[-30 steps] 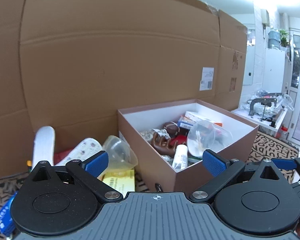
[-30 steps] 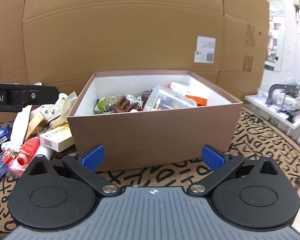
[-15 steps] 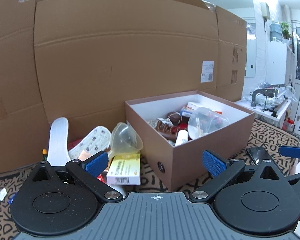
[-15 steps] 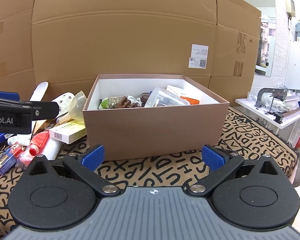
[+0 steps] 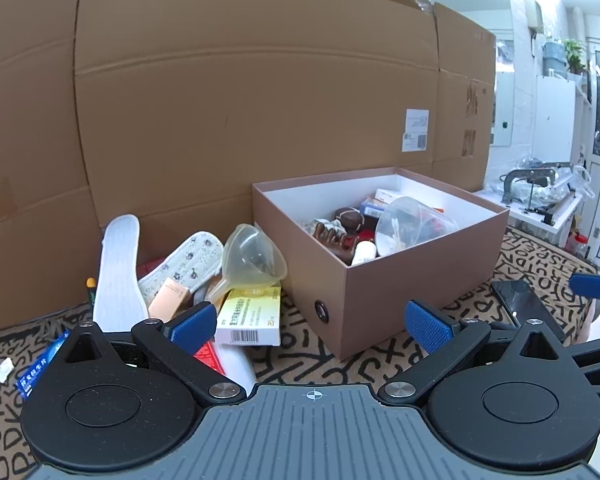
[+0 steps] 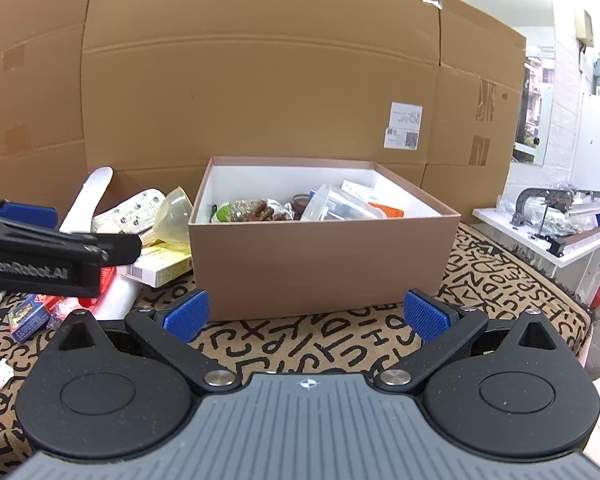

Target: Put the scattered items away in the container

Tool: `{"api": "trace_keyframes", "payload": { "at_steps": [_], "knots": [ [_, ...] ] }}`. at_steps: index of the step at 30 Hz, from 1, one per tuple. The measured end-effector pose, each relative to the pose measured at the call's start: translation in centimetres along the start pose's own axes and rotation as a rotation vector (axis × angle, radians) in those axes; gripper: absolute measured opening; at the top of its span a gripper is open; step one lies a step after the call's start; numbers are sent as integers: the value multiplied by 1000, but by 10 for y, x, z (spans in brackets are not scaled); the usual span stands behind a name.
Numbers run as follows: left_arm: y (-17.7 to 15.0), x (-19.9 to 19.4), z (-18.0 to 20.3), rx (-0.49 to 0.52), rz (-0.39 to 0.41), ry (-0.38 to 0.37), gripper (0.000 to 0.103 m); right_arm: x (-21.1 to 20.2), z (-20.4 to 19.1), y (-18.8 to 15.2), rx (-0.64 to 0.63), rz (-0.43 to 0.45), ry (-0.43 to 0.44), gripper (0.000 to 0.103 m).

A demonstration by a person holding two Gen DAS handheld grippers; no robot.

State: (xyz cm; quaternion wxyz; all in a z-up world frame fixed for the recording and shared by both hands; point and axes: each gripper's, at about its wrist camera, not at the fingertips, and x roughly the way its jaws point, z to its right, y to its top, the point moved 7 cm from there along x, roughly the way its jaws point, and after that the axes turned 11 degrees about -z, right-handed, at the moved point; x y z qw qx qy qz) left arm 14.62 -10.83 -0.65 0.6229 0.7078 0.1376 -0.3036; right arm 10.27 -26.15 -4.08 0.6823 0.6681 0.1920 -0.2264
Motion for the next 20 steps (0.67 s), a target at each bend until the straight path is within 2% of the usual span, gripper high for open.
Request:
{"api": "trace_keyframes", "payload": {
  "at_steps": [8,20],
  "knots": [
    [-3,13,2,-5,-40,-4,103,-14,3,7,4,47,19,103],
    [-5,26,5,-7,-62,-34,103,-8,9,11,9,46,22,103]
  ]
}}
